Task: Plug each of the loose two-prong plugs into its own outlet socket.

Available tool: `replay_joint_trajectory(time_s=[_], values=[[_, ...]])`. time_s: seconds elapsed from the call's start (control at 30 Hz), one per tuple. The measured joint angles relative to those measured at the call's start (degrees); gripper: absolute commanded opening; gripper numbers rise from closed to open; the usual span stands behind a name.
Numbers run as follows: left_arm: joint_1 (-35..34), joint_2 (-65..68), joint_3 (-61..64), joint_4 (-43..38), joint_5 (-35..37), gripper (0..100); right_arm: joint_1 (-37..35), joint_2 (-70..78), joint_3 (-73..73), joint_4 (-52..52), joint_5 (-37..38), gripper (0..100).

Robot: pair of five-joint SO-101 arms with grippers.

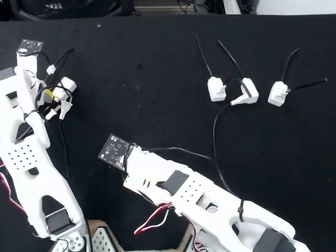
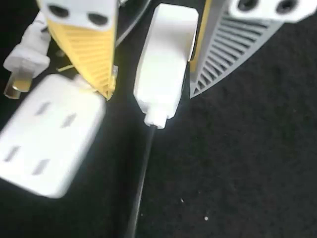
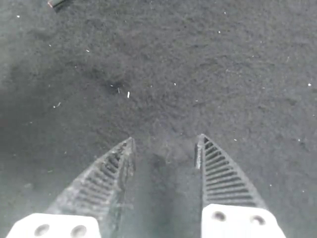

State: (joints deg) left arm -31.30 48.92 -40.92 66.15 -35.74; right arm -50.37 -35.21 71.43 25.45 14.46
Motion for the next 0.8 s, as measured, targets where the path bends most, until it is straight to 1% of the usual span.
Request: replay_joint_trajectory(time_s=[0.07, 0.13, 0.2, 0.23, 0.27, 0.33, 0.4, 0.67, 0.7, 0.8], values=[[-0.18, 0.18, -1.05, 1.14, 0.00, 21, 0.00, 0.00, 0.00, 0.00, 0.00, 18.1], [-0.44, 0.62, -2.55, 2.99, 0.00, 14, 0.00, 0.00, 0.00, 0.00, 0.00, 18.1], [-0.88, 0.88, -4.75, 5.89, 0.09, 4, 0.00, 0.00, 0.00, 0.00, 0.00, 18.1], [-1.14, 0.97, -6.15, 7.21, 0.09, 2, 0.00, 0.00, 0.00, 0.00, 0.00, 18.1], [-1.58, 0.97, -7.56, 8.70, -0.09, 5, 0.00, 0.00, 0.00, 0.00, 0.00, 18.1], [-2.64, 0.97, -10.99, 11.78, 0.09, 3, 0.00, 0.00, 0.00, 0.00, 0.00, 18.1], [-3.34, 0.97, -14.86, 15.38, 0.09, 3, 0.00, 0.00, 0.00, 0.00, 0.00, 18.1], [-2.99, 1.49, -32.79, 32.35, 0.18, 3, 0.00, 0.00, 0.00, 0.00, 0.00, 18.1], [-2.99, 1.49, -33.85, 33.05, 0.97, 3, 0.00, 0.00, 0.00, 0.00, 0.00, 18.1], [-2.99, 1.58, -34.81, 34.20, 7.65, 3, 0.00, 0.00, 0.00, -0.09, 0.00, 18.1]])
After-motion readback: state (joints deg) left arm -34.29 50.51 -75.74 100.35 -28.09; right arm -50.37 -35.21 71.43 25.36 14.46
